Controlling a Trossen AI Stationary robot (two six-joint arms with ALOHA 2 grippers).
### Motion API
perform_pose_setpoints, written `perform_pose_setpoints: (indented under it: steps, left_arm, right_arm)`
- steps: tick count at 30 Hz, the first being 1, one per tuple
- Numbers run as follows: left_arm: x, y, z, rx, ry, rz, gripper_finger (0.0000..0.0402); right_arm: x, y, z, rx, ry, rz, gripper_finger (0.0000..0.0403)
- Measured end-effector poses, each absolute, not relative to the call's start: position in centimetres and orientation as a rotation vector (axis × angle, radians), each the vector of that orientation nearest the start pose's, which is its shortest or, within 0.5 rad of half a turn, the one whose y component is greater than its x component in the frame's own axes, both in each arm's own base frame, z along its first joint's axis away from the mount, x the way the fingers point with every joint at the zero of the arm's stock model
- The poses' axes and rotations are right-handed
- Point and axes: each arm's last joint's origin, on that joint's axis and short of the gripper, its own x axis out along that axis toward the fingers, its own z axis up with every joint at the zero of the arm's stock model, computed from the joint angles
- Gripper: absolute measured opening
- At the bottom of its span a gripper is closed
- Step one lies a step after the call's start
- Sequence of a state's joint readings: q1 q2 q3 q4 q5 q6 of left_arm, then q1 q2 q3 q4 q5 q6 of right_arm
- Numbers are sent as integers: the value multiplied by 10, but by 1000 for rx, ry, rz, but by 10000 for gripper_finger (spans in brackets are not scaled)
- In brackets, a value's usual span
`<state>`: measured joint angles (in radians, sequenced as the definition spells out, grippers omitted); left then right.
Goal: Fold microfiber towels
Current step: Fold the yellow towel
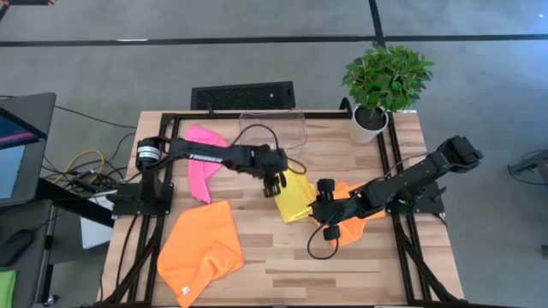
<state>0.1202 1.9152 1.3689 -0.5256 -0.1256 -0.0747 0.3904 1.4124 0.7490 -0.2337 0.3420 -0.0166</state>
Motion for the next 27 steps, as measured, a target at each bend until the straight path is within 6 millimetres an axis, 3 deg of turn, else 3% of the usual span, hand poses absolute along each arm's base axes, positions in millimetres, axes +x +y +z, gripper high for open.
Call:
perform_pose_setpoints:
  steps: [7, 12, 27]
  left_arm:
    - [380, 64, 176, -237, 1134, 300, 167]
    - [374, 58, 165, -292, 1163, 276, 167]
    - [383, 60, 168, -242, 1038, 329, 167]
  right_arm:
    - [251, 93, 187, -337, 837, 53, 159]
    - [251, 93, 187, -337, 837, 53, 159]
    - [251, 93, 187, -338, 837, 53, 159]
